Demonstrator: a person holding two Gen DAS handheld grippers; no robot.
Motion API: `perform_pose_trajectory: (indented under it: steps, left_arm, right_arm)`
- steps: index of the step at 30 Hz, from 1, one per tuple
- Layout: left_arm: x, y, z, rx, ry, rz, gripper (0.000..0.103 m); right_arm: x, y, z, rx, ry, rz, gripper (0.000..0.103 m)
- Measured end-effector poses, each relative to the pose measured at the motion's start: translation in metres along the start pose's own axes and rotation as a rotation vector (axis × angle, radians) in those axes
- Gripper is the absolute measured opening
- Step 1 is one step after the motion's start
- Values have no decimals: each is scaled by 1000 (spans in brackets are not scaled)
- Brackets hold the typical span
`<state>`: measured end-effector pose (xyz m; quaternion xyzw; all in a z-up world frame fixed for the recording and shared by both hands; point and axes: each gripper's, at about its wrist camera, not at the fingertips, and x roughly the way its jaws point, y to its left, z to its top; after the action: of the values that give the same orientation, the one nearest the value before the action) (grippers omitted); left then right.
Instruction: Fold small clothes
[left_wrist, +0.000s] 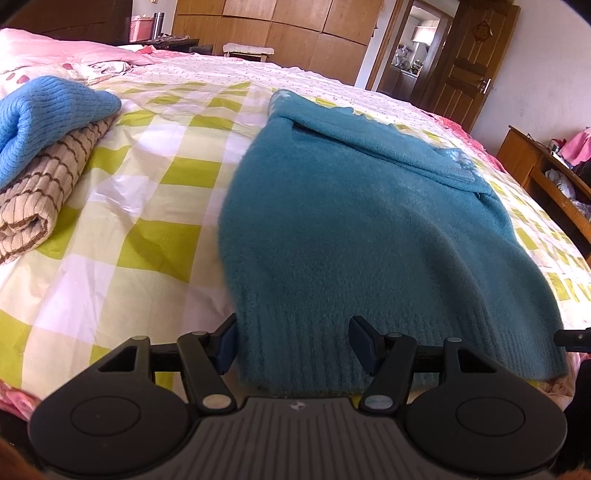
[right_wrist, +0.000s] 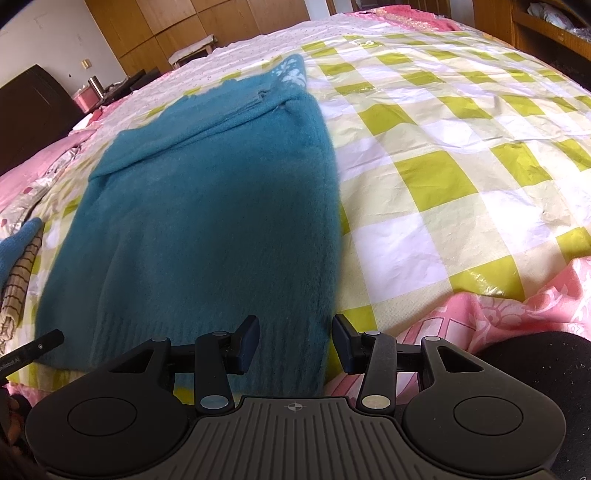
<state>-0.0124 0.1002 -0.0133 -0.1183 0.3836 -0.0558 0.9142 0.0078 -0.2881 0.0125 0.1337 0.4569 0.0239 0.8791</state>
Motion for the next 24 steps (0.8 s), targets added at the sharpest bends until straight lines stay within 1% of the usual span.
perform_pose_trajectory:
  steps: [4,6,9,12,14,15,16,17,18,19,22,24]
  left_arm:
    - [0,2,2,-8,3,-1,66]
    - [0,4,3,-13,5,-4,66]
    - [3,5,4,-19,12,-7,66]
    - [5,1,7,-4,12,5,66]
    - [4,0,8,3,10,6,66]
    - [4,-1,8,6,9,9,64]
    - [4,0,7,9,8,14,58]
    - [4,0,7,11,8,19,55]
    - [4,1,7,9,8,23,49]
    - [3,2,8,1,6,24,44]
    - [1,9,9,-37,-3,11,35]
    - [0,12,10,-60,-4,-2,34]
  right_arm:
    - [4,-5,2,34,19,12,43]
    - [5,-7,2,46,18,-5,43]
    - [7,-13,4,74,33,17,43]
    - [10,-11,5,52,39,25,43]
    - [13,-6,5,33,41,40,39]
    - [15,-4,5,26,44,43,36]
    - [17,-3,5,22,50,47,31]
    - [18,-4,6,24,55,48,28]
    - [19,-5,7,32,61,48,22]
    - [18,-7,8,40,65,52,17]
    - [15,-14,9,85,61,90,16]
    - [15,-16,9,98,58,99,16]
